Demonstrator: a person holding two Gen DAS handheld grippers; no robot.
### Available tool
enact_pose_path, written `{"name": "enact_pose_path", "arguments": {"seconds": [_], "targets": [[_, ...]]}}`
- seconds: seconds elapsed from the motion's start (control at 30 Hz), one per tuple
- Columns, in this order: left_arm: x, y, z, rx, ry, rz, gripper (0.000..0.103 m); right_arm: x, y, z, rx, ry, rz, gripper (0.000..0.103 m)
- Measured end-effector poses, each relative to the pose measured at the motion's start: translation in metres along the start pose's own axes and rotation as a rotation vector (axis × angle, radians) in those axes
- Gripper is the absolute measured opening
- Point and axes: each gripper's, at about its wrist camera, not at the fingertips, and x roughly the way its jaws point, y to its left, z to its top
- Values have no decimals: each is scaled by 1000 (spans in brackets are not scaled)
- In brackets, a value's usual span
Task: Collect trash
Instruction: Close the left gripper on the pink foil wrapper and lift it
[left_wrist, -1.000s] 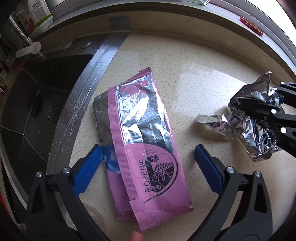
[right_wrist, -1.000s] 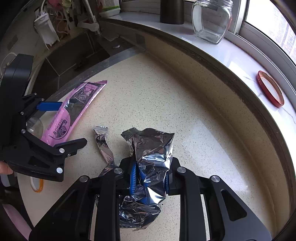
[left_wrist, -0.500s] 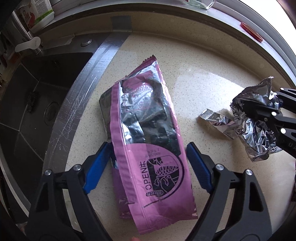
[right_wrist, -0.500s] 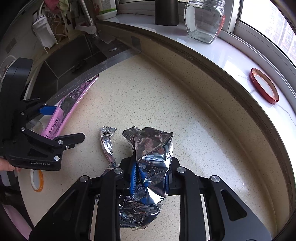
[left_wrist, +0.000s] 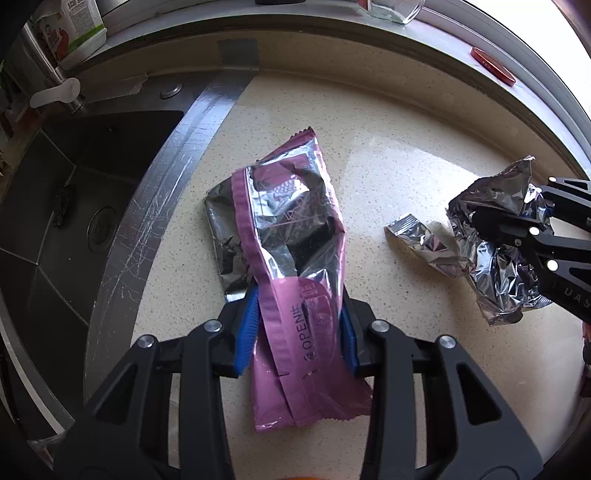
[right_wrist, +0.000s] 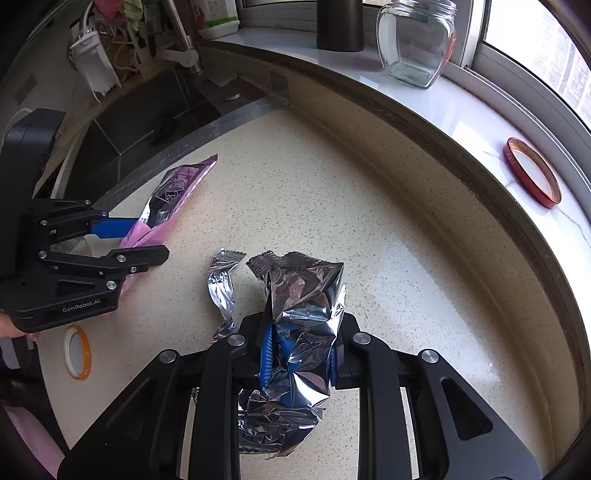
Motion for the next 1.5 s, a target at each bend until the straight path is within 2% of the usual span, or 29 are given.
{"name": "enact_pose_path", "arguments": {"seconds": [0.13,0.4,1.07,1.5], "targets": [[-3,-1,1,-19,-6,-24,16,-2,-1,1,-4,-7,4,22],[-14,-9,-5,-16,-30,-35,8,-10,-1,-2,-1,-23,2,21],[-65,-37,-16,42,-108,-28,7,-51,0,-17,-1,-83,-18,19],[-103,-60,-47,85,-145,-25,7,-87,11,-45,-13,-109,-41,19]]}}
